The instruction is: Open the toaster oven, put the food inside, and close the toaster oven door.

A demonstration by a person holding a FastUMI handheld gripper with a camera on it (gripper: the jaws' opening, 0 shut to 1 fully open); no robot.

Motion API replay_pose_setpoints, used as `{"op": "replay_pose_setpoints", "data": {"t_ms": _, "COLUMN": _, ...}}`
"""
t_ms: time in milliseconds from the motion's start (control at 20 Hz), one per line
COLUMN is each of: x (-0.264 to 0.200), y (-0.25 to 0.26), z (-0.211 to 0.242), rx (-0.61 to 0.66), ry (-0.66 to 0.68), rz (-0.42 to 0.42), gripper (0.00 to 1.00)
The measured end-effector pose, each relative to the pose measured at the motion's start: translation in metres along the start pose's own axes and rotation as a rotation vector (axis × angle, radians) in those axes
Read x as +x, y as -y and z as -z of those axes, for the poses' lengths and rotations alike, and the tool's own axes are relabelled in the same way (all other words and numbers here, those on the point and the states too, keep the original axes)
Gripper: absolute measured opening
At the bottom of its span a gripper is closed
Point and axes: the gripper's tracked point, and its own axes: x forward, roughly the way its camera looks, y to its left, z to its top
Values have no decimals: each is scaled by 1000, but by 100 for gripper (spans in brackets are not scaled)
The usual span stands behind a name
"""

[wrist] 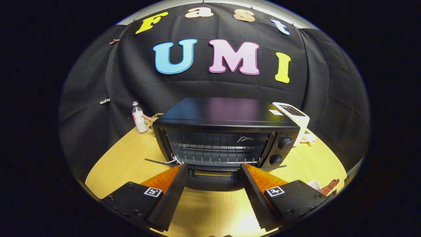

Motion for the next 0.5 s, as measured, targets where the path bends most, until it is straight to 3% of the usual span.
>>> {"op": "replay_pose_setpoints", "data": {"t_ms": 250, "x": -15, "y": -4, "z": 40, "rx": -68, "ry": -57, "rz": -26, "gripper": 98}}
{"op": "replay_pose_setpoints", "data": {"t_ms": 500, "x": -13, "y": -4, "z": 98, "rx": 21, "ry": -197, "rz": -43, "gripper": 99}}
